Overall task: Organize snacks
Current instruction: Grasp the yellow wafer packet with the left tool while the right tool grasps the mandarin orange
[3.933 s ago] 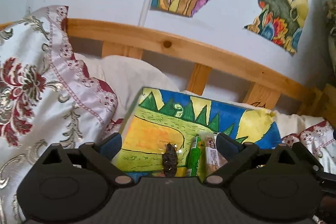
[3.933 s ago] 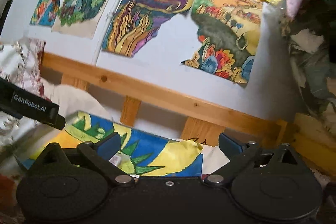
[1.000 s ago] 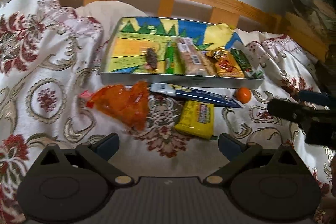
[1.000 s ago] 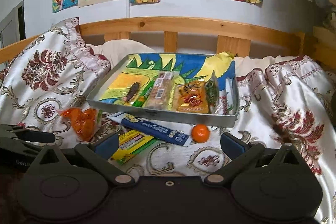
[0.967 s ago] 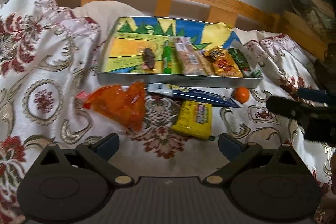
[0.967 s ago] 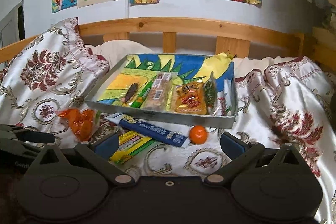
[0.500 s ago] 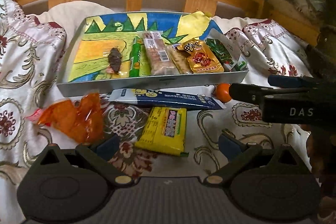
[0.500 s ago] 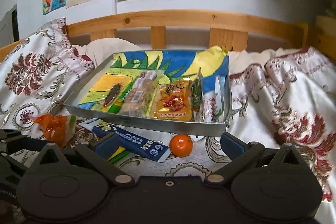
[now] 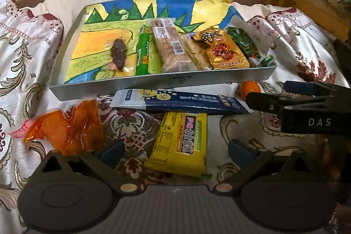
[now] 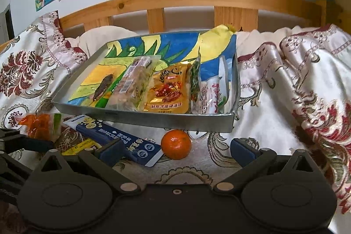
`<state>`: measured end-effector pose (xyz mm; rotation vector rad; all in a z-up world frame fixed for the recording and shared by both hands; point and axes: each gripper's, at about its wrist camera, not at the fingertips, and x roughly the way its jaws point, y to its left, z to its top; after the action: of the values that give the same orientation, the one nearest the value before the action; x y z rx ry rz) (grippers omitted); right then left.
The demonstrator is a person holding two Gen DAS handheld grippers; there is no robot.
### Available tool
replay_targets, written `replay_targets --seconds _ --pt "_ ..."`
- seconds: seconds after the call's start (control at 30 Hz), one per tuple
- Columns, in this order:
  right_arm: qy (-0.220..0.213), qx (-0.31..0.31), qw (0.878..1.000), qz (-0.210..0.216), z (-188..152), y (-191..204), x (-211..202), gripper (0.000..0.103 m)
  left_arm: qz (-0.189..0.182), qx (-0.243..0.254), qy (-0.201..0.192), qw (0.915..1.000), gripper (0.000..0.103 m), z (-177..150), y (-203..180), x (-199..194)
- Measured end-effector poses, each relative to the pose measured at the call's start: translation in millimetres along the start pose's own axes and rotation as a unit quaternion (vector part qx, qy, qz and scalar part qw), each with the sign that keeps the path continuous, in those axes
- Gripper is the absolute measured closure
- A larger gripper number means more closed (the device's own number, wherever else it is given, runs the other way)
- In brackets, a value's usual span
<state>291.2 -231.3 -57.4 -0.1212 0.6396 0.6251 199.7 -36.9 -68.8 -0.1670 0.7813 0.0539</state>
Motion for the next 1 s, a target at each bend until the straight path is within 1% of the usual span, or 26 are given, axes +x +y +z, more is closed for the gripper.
replay_targets --seconds 0.2,0.4,0.63,0.7,0.77,0.8,0.87,0.9,0.97,1.0 --pt "0.002 0.005 1.000 0.018 -1 -2 9 0.002 0.007 -0.009 -0.001 0.9999 0.001 3 5 4" --pt "0.003 0.014 1.000 0.026 -1 -5 14 0.013 0.006 -0.005 -0.006 1.0000 0.001 5 5 5" --pt "0.007 0.020 1.000 0.019 -3 -6 20 0.026 0.004 0.013 -0.009 0.9999 0.001 5 3 2" --pt "0.007 0.016 1.000 0.017 -3 -6 21 0.029 0.002 0.015 -0.008 0.9999 0.005 6 3 2" --pt "0.006 0.012 1.000 0.019 -4 -6 23 0.035 0.001 0.016 -0.008 0.9998 0.007 6 2 3" --pt "0.007 0.012 1.000 0.020 -4 -6 23 0.037 0.001 0.016 -0.009 0.9998 0.010 6 2 3" --pt "0.009 0.011 1.000 0.022 -4 -6 24 0.045 0.001 0.013 -0.006 0.9999 0.013 6 4 3" --pt "0.010 0.009 1.000 0.022 -4 -5 25 0.047 0.001 0.011 -0.005 0.9999 0.016 6 4 4" --pt "0.010 0.006 1.000 0.023 -5 -4 25 0.053 0.001 0.008 -0.001 1.0000 0.021 6 5 5" --pt "0.011 0.004 1.000 0.023 -5 -4 25 0.054 0.001 0.006 0.001 1.0000 0.022 6 6 6"
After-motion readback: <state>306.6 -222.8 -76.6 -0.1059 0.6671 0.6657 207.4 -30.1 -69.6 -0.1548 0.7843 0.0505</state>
